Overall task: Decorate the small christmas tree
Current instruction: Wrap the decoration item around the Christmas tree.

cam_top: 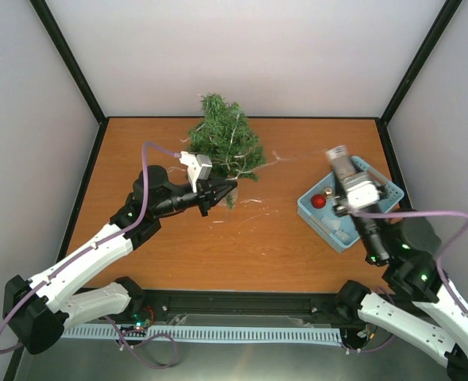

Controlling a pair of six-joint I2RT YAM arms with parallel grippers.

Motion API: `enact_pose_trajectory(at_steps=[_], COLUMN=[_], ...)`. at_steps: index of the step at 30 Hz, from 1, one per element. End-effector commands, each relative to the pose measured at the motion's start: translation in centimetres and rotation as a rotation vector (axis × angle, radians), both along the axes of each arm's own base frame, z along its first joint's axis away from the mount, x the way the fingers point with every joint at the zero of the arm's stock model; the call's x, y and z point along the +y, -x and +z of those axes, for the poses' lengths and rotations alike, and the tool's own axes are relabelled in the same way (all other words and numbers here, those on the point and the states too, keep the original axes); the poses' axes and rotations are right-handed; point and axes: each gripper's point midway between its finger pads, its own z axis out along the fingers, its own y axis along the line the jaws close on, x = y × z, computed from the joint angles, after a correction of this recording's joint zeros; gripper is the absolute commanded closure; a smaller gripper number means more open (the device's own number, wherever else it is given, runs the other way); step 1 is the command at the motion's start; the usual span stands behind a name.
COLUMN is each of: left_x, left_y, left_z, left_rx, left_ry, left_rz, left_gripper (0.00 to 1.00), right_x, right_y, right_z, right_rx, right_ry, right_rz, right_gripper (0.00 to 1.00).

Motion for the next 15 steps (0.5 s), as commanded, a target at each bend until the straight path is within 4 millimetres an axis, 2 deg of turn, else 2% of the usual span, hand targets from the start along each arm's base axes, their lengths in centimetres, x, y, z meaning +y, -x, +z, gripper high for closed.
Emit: enact_pose_trajectory(at_steps=[1,4,7,9,12,15], left_x=[-0.2,-0.3,-0.5,-0.6,-0.7,-0.7], left_y=[0.6,0.6,1.0,1.7,2.5,2.4], left_z=[1.5,1.3,1.4,1.8,2.2,2.3], left_rx=[-0.028,-0.032,-0.049,-0.075,-0.106,-0.107], left_ry=[0.038,0.033,0.032,0.04,0.049,0.049], left_rz=[-0.041,-0.05,-0.08,-0.118,-0.159,-0.153], left_gripper=[0.99,0.99,0.99,0.99,0.99,0.99], right_x=[9.7,12.0,12.7,12.2,10.1,9.4], right_y=[1.1,1.7,1.4,-0.2,-3.4,-4.9], right_z=[-6.6,-9.0,-11.3,-12.8,-15.4,-18.1], right_rx=[0.158,0.224,0.288,0.338,0.41,0.496], right_ry=[0.266,0.34,0.389,0.41,0.456,0.511], right_rz=[0.45,0.565,0.583,0.493,0.267,0.17], right_gripper=[0.92,0.92,0.92,0.93,0.95,0.95])
